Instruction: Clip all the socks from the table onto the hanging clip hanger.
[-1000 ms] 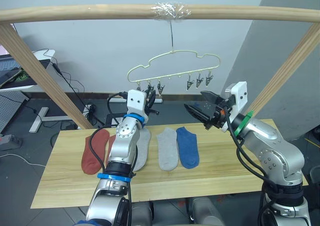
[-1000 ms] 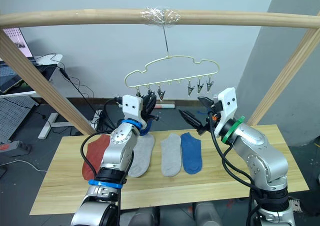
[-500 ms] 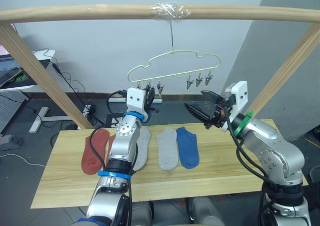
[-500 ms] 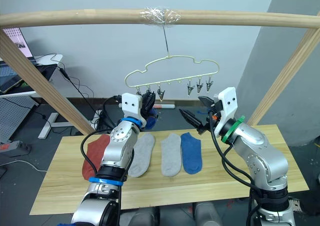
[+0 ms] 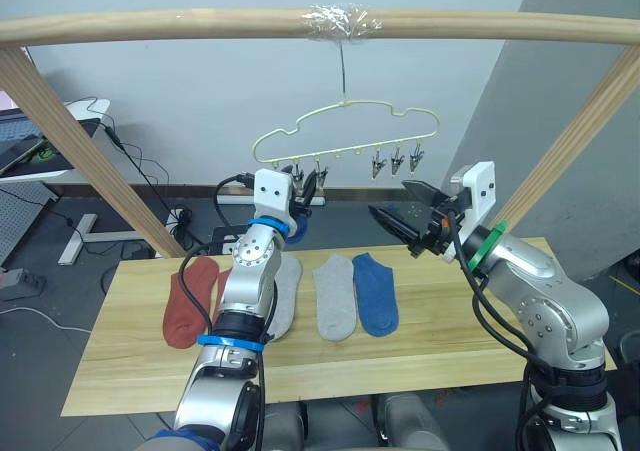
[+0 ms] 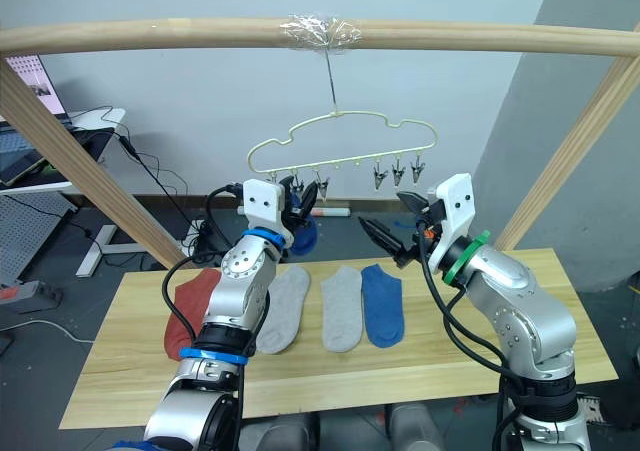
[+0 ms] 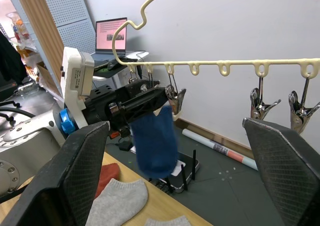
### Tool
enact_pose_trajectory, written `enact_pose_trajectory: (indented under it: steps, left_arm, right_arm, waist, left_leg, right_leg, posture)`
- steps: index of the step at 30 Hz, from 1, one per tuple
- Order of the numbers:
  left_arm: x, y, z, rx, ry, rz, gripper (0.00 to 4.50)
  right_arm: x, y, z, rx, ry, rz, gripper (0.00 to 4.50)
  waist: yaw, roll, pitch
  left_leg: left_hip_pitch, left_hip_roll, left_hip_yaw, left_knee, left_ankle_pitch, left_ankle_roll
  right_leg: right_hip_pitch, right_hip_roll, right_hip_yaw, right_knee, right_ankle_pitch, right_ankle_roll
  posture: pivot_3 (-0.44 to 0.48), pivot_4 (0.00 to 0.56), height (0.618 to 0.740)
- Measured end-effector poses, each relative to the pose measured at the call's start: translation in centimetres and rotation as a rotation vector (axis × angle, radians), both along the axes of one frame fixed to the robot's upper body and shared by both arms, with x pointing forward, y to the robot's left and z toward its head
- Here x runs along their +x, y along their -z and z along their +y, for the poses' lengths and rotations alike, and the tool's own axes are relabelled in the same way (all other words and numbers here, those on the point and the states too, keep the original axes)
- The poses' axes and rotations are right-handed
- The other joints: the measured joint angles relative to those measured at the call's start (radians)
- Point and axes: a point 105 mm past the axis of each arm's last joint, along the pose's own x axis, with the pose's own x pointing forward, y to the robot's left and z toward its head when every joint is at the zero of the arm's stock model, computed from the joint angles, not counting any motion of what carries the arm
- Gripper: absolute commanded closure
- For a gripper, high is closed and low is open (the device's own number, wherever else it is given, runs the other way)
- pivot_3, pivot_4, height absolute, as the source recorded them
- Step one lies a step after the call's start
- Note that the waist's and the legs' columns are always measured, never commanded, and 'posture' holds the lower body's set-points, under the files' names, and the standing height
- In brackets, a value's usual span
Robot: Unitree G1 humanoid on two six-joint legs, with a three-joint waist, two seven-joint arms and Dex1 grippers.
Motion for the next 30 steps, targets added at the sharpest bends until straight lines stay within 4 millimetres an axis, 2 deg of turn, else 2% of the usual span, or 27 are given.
enact_pose_trajectory:
  steps: [12,17,30]
  left_arm:
    - [0.14,-0.09,0.09,0.006,-0.015,-0.002,1.35]
    - [0.13,-0.08,0.08,0.006,-0.014,-0.002,2.85]
    - [0.07,-0.11,0.14,0.005,-0.017,-0.004,2.85]
  right_arm:
    - [0.05,0.00,-0.05,0.000,0.007,0.001,0.00]
    - [0.10,0.00,-0.10,0.001,0.014,0.001,0.00]
    - [0.03,-0.04,-0.01,0.009,0.006,0.004,0.00]
  waist:
    - [0.000,0.000,0.000]
    - [0.000,0.000,0.000]
    - [0.000,0.000,0.000]
  left_leg:
    - [0.000,0.000,0.000,0.000,0.000,0.000]
    - [0.000,0.000,0.000,0.000,0.000,0.000]
    - [0.000,0.000,0.000,0.000,0.000,0.000]
  right_leg:
    - [0.000,0.000,0.000,0.000,0.000,0.000]
    - [0.000,0.000,0.000,0.000,0.000,0.000]
    - [0.000,0.000,0.000,0.000,0.000,0.000]
  posture:
    - [-0.156,0.154,0.740]
    - [-0.154,0.155,0.740]
    - [-0.145,0.155,0.740]
